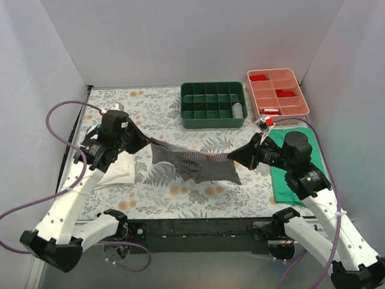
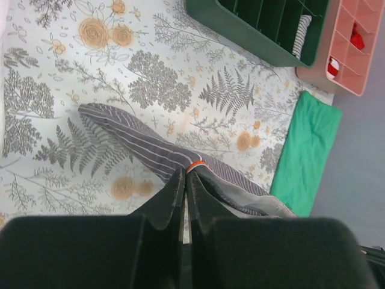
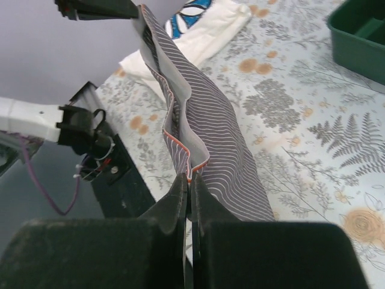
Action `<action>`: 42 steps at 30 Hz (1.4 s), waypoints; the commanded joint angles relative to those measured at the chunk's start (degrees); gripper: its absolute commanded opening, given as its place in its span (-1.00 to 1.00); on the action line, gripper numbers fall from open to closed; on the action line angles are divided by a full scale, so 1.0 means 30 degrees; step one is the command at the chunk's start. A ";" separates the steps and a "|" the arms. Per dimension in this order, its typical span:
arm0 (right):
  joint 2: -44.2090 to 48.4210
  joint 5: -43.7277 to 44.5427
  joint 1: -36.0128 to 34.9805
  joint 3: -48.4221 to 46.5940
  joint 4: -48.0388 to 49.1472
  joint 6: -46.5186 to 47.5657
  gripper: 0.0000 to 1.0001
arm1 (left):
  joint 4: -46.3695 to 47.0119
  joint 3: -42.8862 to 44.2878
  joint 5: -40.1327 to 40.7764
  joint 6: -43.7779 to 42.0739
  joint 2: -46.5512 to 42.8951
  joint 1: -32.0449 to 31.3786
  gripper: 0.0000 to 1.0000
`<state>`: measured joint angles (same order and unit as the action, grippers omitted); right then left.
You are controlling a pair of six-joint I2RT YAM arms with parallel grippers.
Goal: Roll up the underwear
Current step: Flatten out the underwear at the center of the board.
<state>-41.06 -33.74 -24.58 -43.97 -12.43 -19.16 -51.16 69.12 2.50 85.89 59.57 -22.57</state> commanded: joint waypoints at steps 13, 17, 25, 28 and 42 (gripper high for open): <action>-0.0489 0.2217 -0.1505 -0.2309 -0.3798 0.0173 -0.97 | -0.4078 0.0400 -0.0454 0.2339 -0.2724 -0.0271 -1.00; -0.4435 0.3773 -0.1476 -0.1139 -0.2050 0.0408 -0.97 | -0.1528 -0.1034 -0.0657 0.1549 -0.0350 -0.0271 -1.00; -1.2142 0.4683 -0.0305 -0.1837 0.1239 0.1346 -0.97 | 0.3131 -0.0105 -0.0541 0.0200 0.6883 -0.0096 -1.00; -1.3962 0.5004 0.0398 -0.2541 0.1942 0.1376 -0.97 | 0.3867 0.1476 -0.0716 -0.0473 1.0222 0.0197 -1.00; -1.9125 0.6494 0.1630 -0.4826 0.3616 0.0528 -0.91 | 0.3781 0.6958 -0.0219 -0.2115 1.8432 0.1692 -0.43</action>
<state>-96.92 -18.04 -20.23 -55.11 -3.66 -16.58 -39.79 86.21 0.60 81.32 114.02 -18.48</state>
